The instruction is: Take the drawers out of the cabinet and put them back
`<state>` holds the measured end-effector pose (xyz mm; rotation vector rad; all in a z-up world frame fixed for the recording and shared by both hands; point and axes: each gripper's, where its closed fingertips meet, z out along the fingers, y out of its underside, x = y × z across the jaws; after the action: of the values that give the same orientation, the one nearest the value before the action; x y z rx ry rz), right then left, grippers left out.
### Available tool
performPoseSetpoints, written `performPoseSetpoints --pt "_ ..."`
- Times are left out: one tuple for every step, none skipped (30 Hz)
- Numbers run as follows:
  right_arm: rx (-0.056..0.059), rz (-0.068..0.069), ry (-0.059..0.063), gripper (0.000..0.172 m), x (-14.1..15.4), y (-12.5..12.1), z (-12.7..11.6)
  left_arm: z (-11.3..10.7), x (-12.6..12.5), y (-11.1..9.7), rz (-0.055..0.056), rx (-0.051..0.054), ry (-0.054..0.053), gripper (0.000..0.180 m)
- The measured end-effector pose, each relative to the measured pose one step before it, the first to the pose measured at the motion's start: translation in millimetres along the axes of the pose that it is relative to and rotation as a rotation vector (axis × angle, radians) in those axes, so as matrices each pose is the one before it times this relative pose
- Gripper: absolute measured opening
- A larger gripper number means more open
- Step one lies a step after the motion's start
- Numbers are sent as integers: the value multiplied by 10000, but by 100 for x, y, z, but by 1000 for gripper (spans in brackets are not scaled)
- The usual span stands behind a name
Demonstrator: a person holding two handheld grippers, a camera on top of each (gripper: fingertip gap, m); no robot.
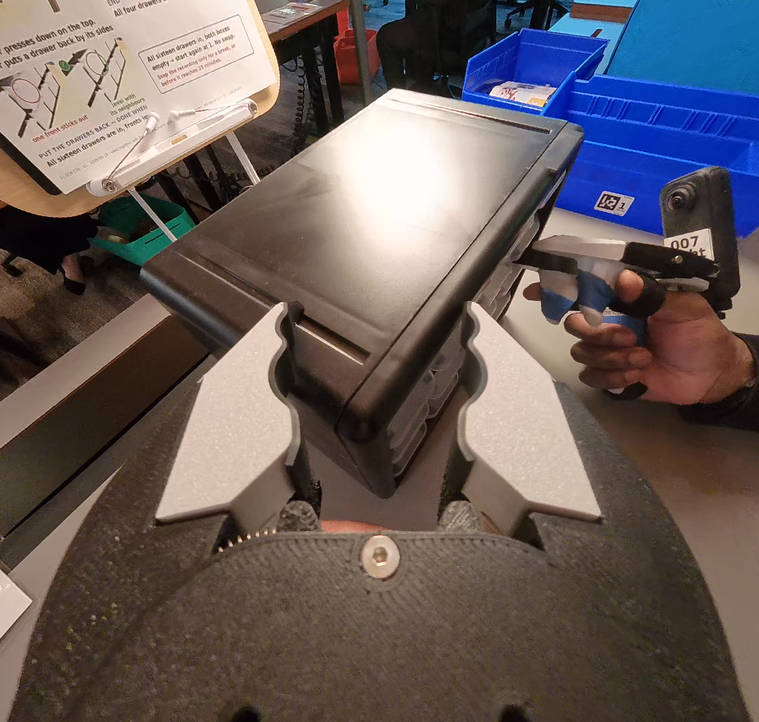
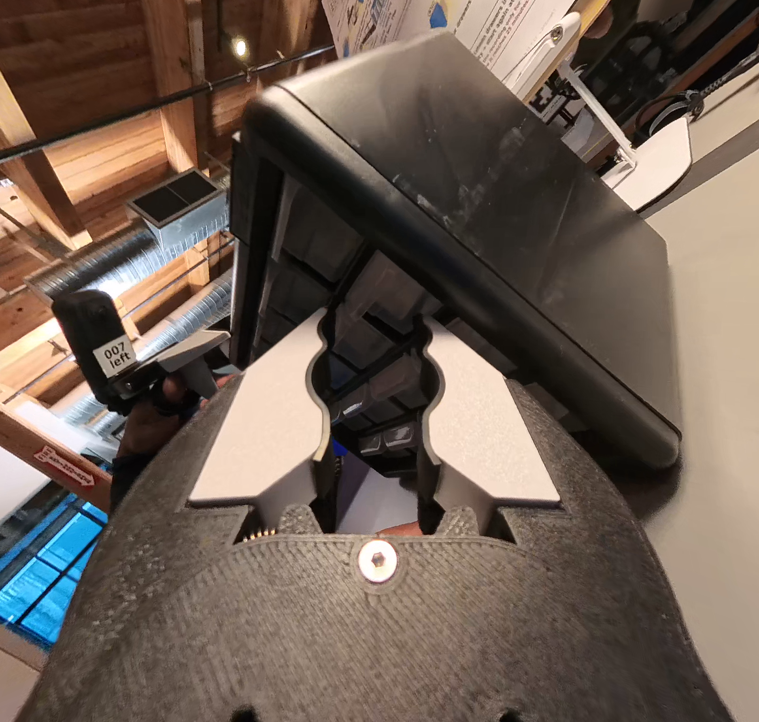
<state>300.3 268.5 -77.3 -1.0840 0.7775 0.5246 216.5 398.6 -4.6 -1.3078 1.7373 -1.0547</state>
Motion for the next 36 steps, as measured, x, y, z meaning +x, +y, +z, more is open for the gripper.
performPoseSetpoints --pt "108 112 20 37 87 -133 66 2 -3 -5 7 -7 -3 83" --pt "105 73 20 32 92 -151 62 5 -8 3 4 -5 -2 83" --pt "101 78 28 27 93 -143 47 17 -1 -5 4 -3 -2 83" --pt "88 75 -21 23 32 -128 51 10 2 -4 2 -1 -3 83" --pt "85 28 -102 20 -112 -115 66 10 -4 -5 0 1 -1 83" --pt "72 -24 -111 17 -216 -88 35 1 2 -2 -1 1 1 83" --pt "39 -65 -211 8 -459 -19 -28 -7 7 0 -3 3 2 82" --pt "25 -61 -13 7 -189 16 -107 -3 -3 7 -1 5 2 83" --pt "-37 -8 -24 7 -175 128 -224 2 6 0 3 9 3 83" --pt "-50 107 -57 6 -187 161 -336 -5 -3 -7 3 9 5 83" --pt "5 221 -96 6 -294 93 -461 4 -6 7 3 3 4 83" --pt "3 205 -72 6 -323 101 -569 0 -2 0 6 0 2 82" --pt "-4 161 -88 6 -415 140 -644 2 3 -4 4 3 4 82" --pt "12 178 -137 6 -542 210 -726 -9 -7 -1 2 6 8 82" --pt "60 213 -131 5 -587 231 -795 13 -9 1 2 5 10 82" --pt "100 194 -137 5 -639 253 -840 1 2 -5 2 5 10 83" --pt "74 163 -142 5 -670 351 -847 -1 -10 -2 1 4 8 83" --pt "81 133 -147 4 -702 352 -838 7 4 4 3 4 4 83" --pt "113 108 -133 4 -723 284 -812 -7 -4 -2 2 5 3 83" --pt "106 106 -127 3 -723 228 -736 9 5 0 -1 7 3 83" --pt "98 89 -110 4 -706 168 -663 3 1 -6 0 4 0 83" --pt "70 49 -102 3 -690 123 -558 1 -3 -2 1 1 -2 83" --pt "37 20 -78 3 -635 92 -452 2 5 -2 0 0 -4 83" --pt "16 -13 -46 3 -583 23 -367 -1 0 4 -1 -4 -7 83" --pt "18 -31 -2 3 -481 -38 -293 12 5 -7 1 -11 -13 83" --pt "3 -35 68 2 -329 -69 -256 11 11 -1 7 -17 -20 83" --pt "35 -52 213 1 -55 -169 -288 11 7 0 10 -18 -21 84" --pt "-17 32 -48 2 -360 -115 -233 7 1 6 7 -10 -15 84" --pt "20 56 -84 2 -357 -150 -262 1 5 1 2 -3 -9 84" --pt "-9 9 60 3 -129 -63 -317 2 -1 -1 2 0 -7 84" --pt "-45 -73 209 2 129 23 -400 4 9 -4 2 0 -7 84" --pt "-63 -94 272 2 316 99 -483 4 -8 9 2 0 -5 84" --pt "-73 7 306 2 521 179 -536 -6 -2 -1 4 3 -1 84" --pt "-115 157 386 2 784 296 -576 4 5 -8 2 6 4 84" --pt "-82 197 478 2 984 285 -630 6 -5 3 3 6 4 84" --pt "-38 177 368 2 798 231 -610 -7 -5 -2 4 5 3 84"
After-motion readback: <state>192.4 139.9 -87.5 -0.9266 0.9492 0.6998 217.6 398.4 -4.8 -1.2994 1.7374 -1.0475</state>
